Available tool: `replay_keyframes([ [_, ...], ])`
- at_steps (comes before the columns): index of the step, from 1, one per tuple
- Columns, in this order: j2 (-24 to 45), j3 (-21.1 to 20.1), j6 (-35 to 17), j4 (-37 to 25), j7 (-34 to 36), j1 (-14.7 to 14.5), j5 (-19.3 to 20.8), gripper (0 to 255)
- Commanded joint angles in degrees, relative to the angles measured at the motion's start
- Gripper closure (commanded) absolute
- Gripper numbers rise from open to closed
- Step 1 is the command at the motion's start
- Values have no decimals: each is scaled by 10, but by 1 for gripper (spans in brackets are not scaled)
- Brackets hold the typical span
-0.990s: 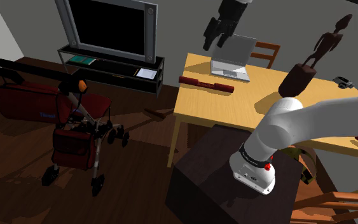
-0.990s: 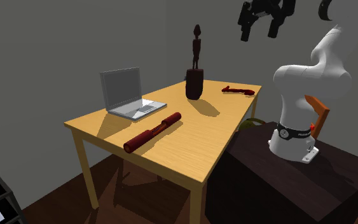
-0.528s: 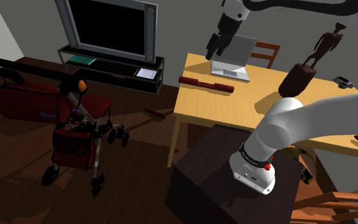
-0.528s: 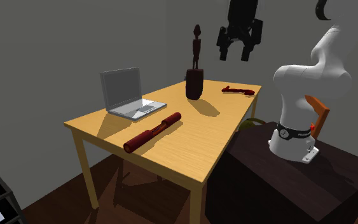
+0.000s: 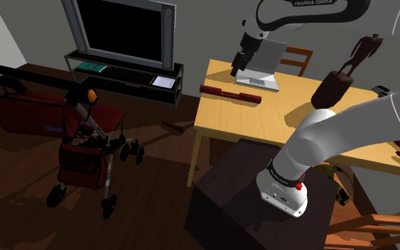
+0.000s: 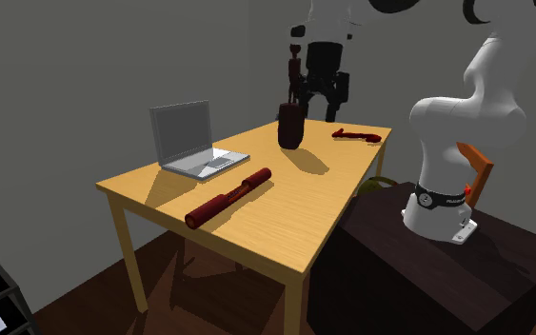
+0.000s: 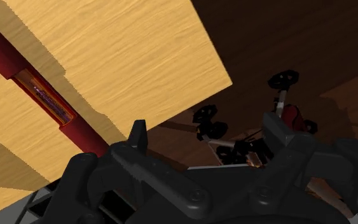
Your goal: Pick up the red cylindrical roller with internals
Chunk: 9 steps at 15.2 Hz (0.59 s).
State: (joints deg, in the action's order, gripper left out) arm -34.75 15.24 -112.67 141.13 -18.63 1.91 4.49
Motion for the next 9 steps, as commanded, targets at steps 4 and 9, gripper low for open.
replay_keyframes([
  [4,84,61,-62,-10,-90,-1,11,0],
  [9,186,117,-119,-40,-183,-9,-5,0],
])
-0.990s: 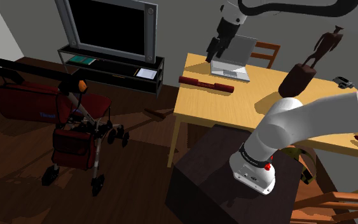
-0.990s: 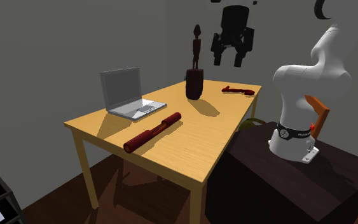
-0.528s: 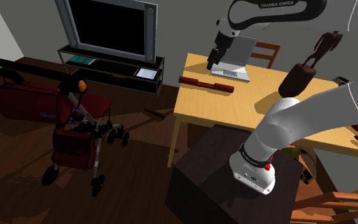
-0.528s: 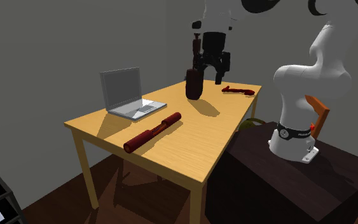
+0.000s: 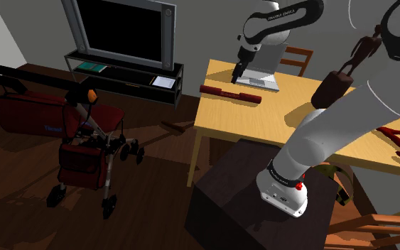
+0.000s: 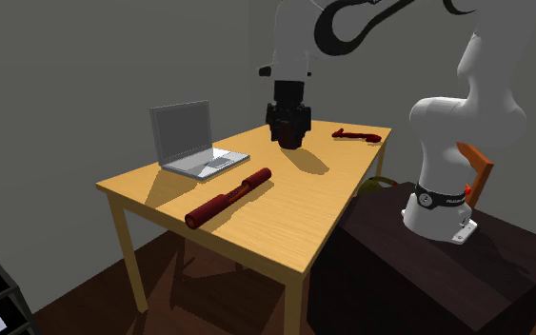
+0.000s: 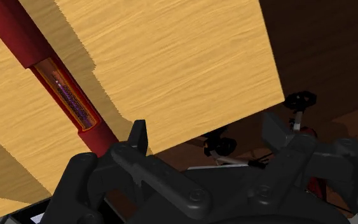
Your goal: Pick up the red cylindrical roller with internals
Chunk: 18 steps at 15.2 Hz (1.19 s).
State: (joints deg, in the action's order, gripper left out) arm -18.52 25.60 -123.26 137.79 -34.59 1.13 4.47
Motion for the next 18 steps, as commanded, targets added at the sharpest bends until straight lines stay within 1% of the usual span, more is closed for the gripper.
replay_keyframes([
  [1,46,23,-24,-16,-44,-4,-12,0],
  [3,93,43,-43,-35,-86,-8,-31,0],
  [6,168,64,-66,-70,-155,-9,-72,0],
  [9,247,72,-81,-113,-225,2,-121,0],
  [12,325,65,-88,-163,-289,25,-167,0],
  [14,375,55,-89,-200,-325,46,-193,0],
  [18,471,30,-85,-284,-381,91,-228,0],
])
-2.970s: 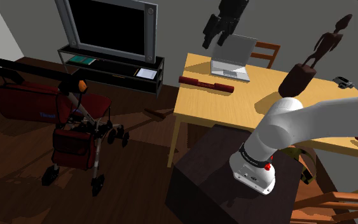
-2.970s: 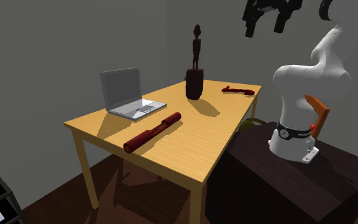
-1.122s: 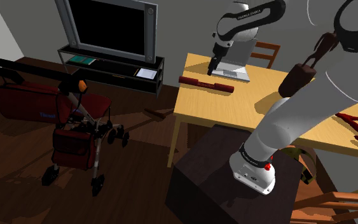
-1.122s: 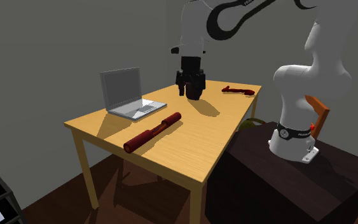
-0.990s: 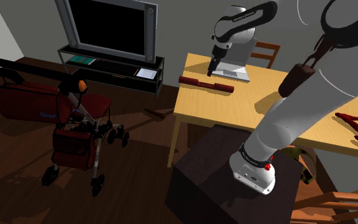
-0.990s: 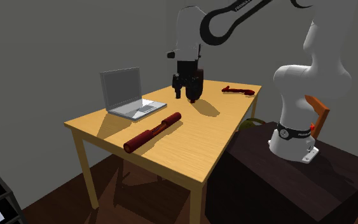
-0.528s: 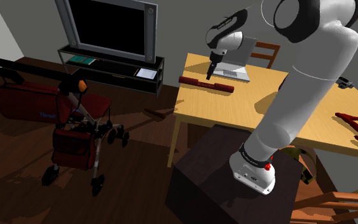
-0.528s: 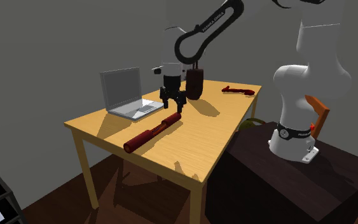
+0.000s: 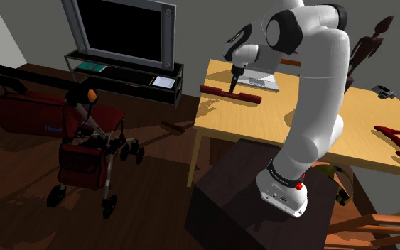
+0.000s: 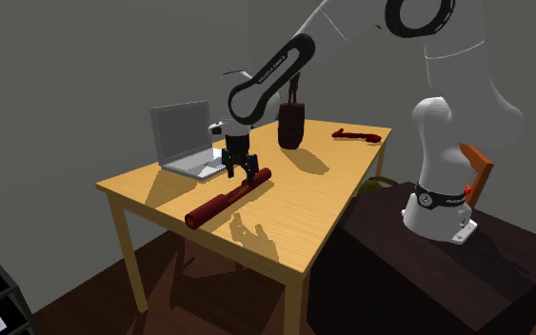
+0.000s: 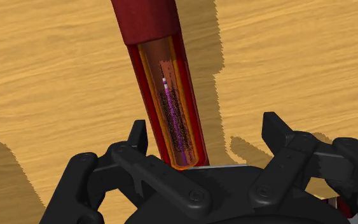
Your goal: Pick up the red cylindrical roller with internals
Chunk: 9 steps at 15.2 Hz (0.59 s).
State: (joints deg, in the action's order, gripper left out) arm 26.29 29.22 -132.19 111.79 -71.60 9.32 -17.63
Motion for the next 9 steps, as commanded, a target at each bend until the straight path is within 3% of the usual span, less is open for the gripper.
replay_keyframes([
  [1,46,-12,7,-47,-22,20,-13,0],
  [9,97,-33,-27,-61,-40,39,-36,0],
])
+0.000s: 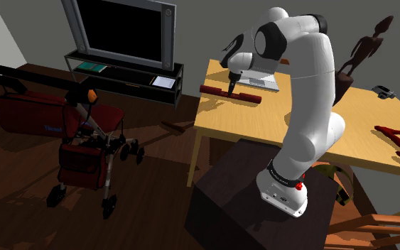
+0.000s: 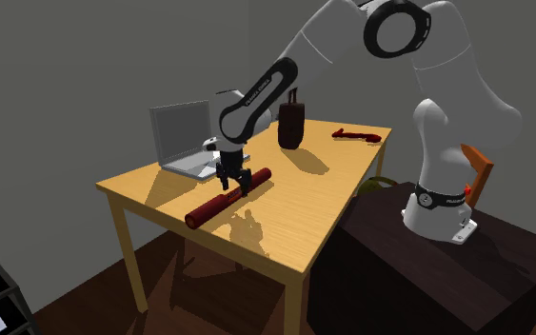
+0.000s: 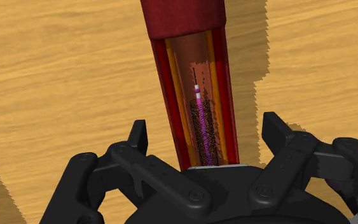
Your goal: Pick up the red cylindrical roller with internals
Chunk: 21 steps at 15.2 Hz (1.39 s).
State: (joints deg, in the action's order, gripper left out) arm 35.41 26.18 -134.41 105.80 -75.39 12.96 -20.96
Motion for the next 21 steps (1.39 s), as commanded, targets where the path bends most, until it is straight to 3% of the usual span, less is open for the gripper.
replay_keyframes([
  [1,9,-4,-8,-1,-3,3,-5,0],
  [2,9,-4,-8,-1,-3,3,-5,0],
  [3,9,-4,-8,-1,-4,4,-5,255],
  [12,9,-4,-8,-1,-3,3,-5,255],
  [21,-39,17,38,-1,13,-12,22,255],
])
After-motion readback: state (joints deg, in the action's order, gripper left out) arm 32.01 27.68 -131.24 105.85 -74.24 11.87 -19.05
